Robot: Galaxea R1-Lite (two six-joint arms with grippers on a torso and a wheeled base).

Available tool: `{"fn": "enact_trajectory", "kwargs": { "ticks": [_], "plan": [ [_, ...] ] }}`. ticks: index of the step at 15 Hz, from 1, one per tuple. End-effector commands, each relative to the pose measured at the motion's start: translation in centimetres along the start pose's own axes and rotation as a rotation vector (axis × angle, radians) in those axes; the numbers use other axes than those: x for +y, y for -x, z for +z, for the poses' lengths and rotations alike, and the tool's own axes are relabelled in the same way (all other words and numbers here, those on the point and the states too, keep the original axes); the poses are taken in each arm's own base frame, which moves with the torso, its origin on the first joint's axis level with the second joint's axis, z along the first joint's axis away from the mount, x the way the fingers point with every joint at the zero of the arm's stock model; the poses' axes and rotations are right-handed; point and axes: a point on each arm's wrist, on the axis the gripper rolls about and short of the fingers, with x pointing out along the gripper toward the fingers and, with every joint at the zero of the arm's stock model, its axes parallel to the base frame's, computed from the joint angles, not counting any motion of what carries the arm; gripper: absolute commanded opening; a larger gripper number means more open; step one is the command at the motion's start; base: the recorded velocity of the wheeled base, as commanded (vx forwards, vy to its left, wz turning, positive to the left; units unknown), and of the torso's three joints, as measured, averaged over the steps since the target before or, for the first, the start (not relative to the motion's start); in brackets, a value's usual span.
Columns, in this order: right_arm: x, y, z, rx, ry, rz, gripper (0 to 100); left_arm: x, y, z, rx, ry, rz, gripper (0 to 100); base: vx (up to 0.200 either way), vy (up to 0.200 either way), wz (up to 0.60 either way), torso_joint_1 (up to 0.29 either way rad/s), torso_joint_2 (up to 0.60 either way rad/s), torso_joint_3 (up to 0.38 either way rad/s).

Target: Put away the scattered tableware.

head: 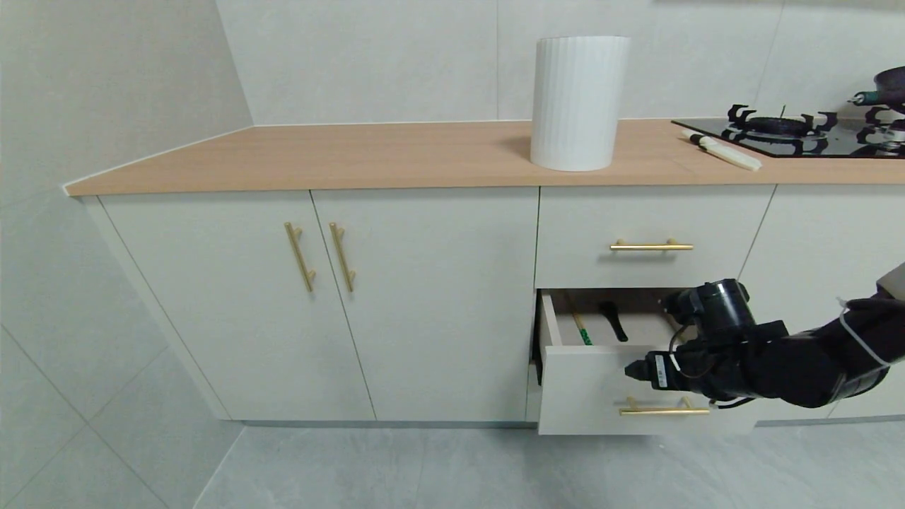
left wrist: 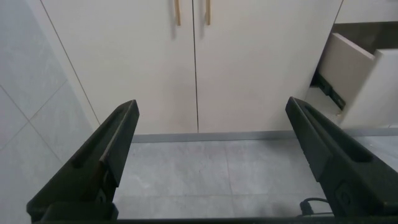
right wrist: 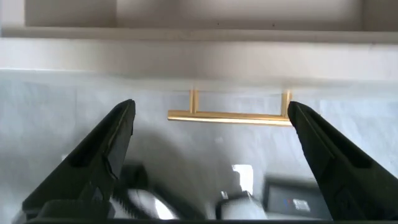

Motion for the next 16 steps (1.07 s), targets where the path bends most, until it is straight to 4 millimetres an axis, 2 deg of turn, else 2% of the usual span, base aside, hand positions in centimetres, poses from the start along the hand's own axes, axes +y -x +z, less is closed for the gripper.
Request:
{"fn": "enact_trajectory", "kwargs": {
  "ticks": [1,7,10,16],
  "plan": [
    [-0.6,-2.0,-0.8,0.0,-0.016,-0.026,100,0.0,0.0,0.0,0.002,0.0,0.0,100,0.0,0.0,0.0,0.0,0.0,0.0],
    [-1.4,-7.3,-1.4,-0.231,-0.079,-0.078,100,0.0,0.0,0.0,0.002,0.0,0.0,100,0.0,0.0,0.0,0.0,0.0,0.0],
    [-1.4,-8.9,-1.6,-0.3,-0.092,-0.077,100,0.0,0.0,0.0,0.002,0.0,0.0,100,0.0,0.0,0.0,0.0,0.0,0.0],
    [-2.8,-11.4,1.1,-0.398,-0.257,-0.093,100,0.0,0.0,0.0,0.002,0.0,0.0,100,0.0,0.0,0.0,0.0,0.0,0.0]
  ]
}}
